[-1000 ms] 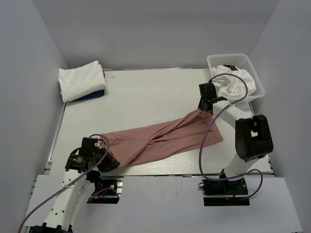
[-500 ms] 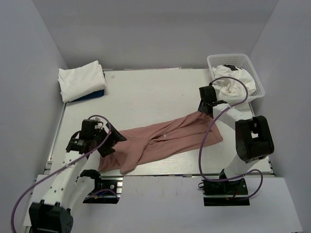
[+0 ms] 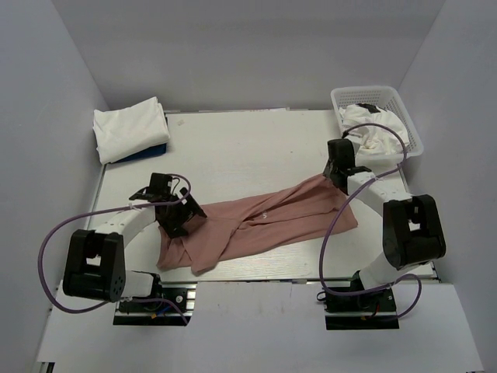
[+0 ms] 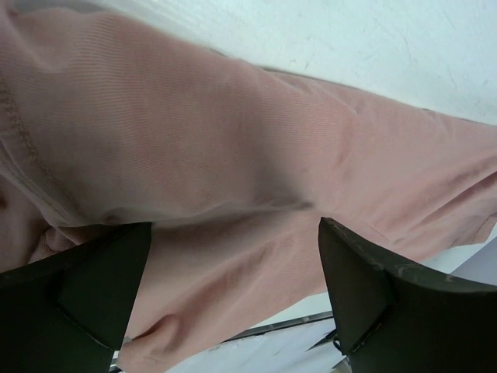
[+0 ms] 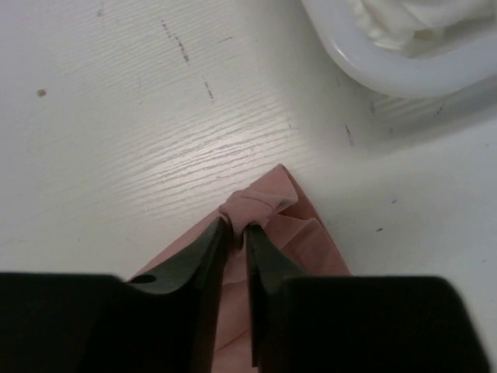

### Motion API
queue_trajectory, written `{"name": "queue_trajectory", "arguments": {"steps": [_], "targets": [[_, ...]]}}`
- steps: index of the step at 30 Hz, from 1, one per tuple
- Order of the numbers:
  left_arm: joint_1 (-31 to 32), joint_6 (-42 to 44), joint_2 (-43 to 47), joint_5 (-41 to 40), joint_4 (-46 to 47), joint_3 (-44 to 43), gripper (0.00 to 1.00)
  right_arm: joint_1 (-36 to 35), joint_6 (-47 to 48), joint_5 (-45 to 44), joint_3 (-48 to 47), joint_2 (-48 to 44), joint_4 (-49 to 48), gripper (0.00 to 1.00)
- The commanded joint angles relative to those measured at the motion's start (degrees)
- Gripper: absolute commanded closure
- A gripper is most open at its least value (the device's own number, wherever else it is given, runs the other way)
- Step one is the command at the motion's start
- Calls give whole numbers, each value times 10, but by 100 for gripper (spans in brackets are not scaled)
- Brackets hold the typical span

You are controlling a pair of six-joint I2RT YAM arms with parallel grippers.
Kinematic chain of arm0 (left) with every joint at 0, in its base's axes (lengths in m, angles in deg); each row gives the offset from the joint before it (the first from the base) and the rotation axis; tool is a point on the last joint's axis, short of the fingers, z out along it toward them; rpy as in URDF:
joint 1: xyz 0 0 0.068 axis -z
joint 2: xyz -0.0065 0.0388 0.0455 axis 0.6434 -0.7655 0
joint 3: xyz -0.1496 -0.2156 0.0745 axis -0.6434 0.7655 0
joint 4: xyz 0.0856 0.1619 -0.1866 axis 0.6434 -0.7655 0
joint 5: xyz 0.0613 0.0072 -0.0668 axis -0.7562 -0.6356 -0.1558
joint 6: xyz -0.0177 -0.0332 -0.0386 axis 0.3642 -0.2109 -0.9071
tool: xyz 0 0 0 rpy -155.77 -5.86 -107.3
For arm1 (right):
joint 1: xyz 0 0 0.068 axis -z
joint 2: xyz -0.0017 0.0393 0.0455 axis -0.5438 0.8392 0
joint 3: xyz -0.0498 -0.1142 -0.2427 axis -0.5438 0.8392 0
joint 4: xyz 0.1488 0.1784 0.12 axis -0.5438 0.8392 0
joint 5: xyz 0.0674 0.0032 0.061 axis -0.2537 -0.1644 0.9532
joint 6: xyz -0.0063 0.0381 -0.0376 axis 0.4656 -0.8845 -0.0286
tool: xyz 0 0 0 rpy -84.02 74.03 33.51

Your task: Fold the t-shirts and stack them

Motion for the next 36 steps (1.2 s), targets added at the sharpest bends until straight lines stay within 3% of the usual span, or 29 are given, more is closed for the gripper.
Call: {"name": "queue_trajectory", "arguments": {"steps": [1,3,4,9,15,19,22,24,30,35,36], "targets": [[-10,18,-40,-96,5,5,0,21,-28,-22,21,-29,9,69],[-10,18,-50,-110,-7,0,0,44,-64,-20,64,-44,18,49],[-10,18,-57,-111,-7,0,0,50,-92,-18,86,-56,18,24],[-10,18,-68,-128,-20,-33,0,91,-124,5,120,-109,43,10],[-10,30,-88,-128,-25,-73,0,88,-48,126,99,-166,33,10],[-10,40,-108,-147,-32,-109,0,66,2,299,86,-163,2,10],[-10,53,-139,-158,-26,-136,0,32,10,362,92,-149,-58,10],[-10,60,-186,-165,-26,-181,0,22,14,357,88,-119,-60,10],[-10,96,-381,-139,-36,-361,0,-7,17,310,88,-32,-55,10],[1,127,-551,-127,-101,-623,0,-57,-7,265,127,-46,-30,10],[1,134,-586,-103,-122,-727,0,-65,-20,262,140,-52,-21,10]]}}
